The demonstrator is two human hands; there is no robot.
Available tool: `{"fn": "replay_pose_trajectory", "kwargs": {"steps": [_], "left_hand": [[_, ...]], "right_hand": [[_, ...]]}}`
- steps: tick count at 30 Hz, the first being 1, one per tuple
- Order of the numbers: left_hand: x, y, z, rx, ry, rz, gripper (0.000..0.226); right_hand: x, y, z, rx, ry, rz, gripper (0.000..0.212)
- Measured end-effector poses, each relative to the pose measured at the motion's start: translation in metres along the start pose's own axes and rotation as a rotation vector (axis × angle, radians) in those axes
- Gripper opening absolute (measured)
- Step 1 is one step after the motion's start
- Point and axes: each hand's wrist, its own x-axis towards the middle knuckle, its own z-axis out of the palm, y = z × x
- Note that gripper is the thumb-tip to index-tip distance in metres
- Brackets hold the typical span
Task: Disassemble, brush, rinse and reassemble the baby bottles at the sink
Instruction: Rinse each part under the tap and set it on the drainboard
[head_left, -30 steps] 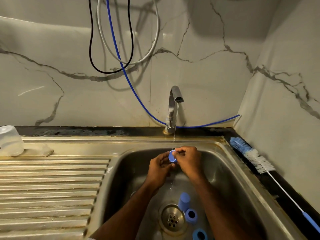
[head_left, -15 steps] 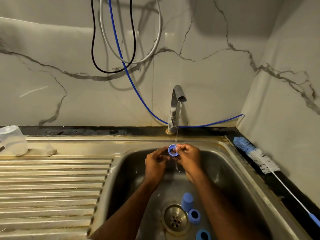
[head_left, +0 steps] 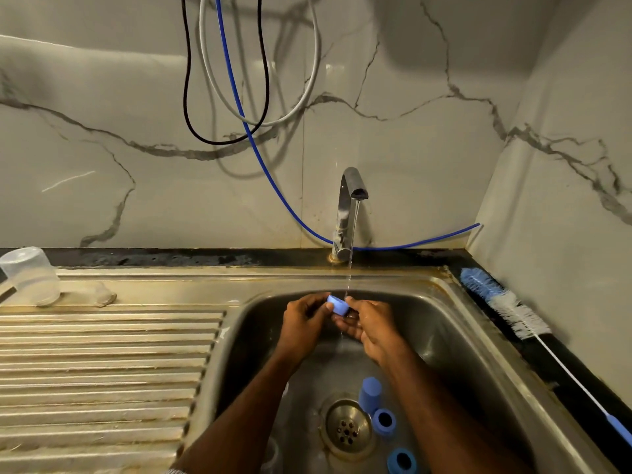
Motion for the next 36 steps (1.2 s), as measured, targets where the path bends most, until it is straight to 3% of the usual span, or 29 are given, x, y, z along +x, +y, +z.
{"fn": "replay_pose_trajectory", "kwargs": {"steps": [8,13,19,25,29,32,36], "left_hand": [[-0.002,-0.007,-0.002,-0.02,-0.132,-0.181,0.017],[-0.006,-0.005,0.007,0.097,-0.241,-0.144,0.021],[-0.007,0.002,0.011,0.055,-0.202,-0.083,0.047],[-0.006,0.004,0.011,0.038,-0.108,-0.058,0.052],[-0.004,0.003,0.009,-0.009,-0.067,0.05,0.04],[-0.003,-0.003,0.008,-0.045,-0.066,0.01,0.035],[-0.001,-0.006,0.01,-0.029,-0.099,-0.04,0.032]], "right_hand": [[-0.003,-0.009,-0.011,-0.243,0.118,-0.078,0.019],[-0.002,-0.013,-0.022,-0.561,0.221,-0.276,0.024],[-0.001,-0.011,-0.018,-0.66,0.239,-0.44,0.007],[0.005,-0.005,-0.012,-0.631,0.235,-0.489,0.004],[0.001,-0.001,-0.005,-0.379,0.077,-0.261,0.011],[-0.004,0.001,-0.003,-0.237,-0.029,-0.056,0.017],[-0.002,0.002,-0.008,-0.169,-0.068,0.048,0.019]]}}
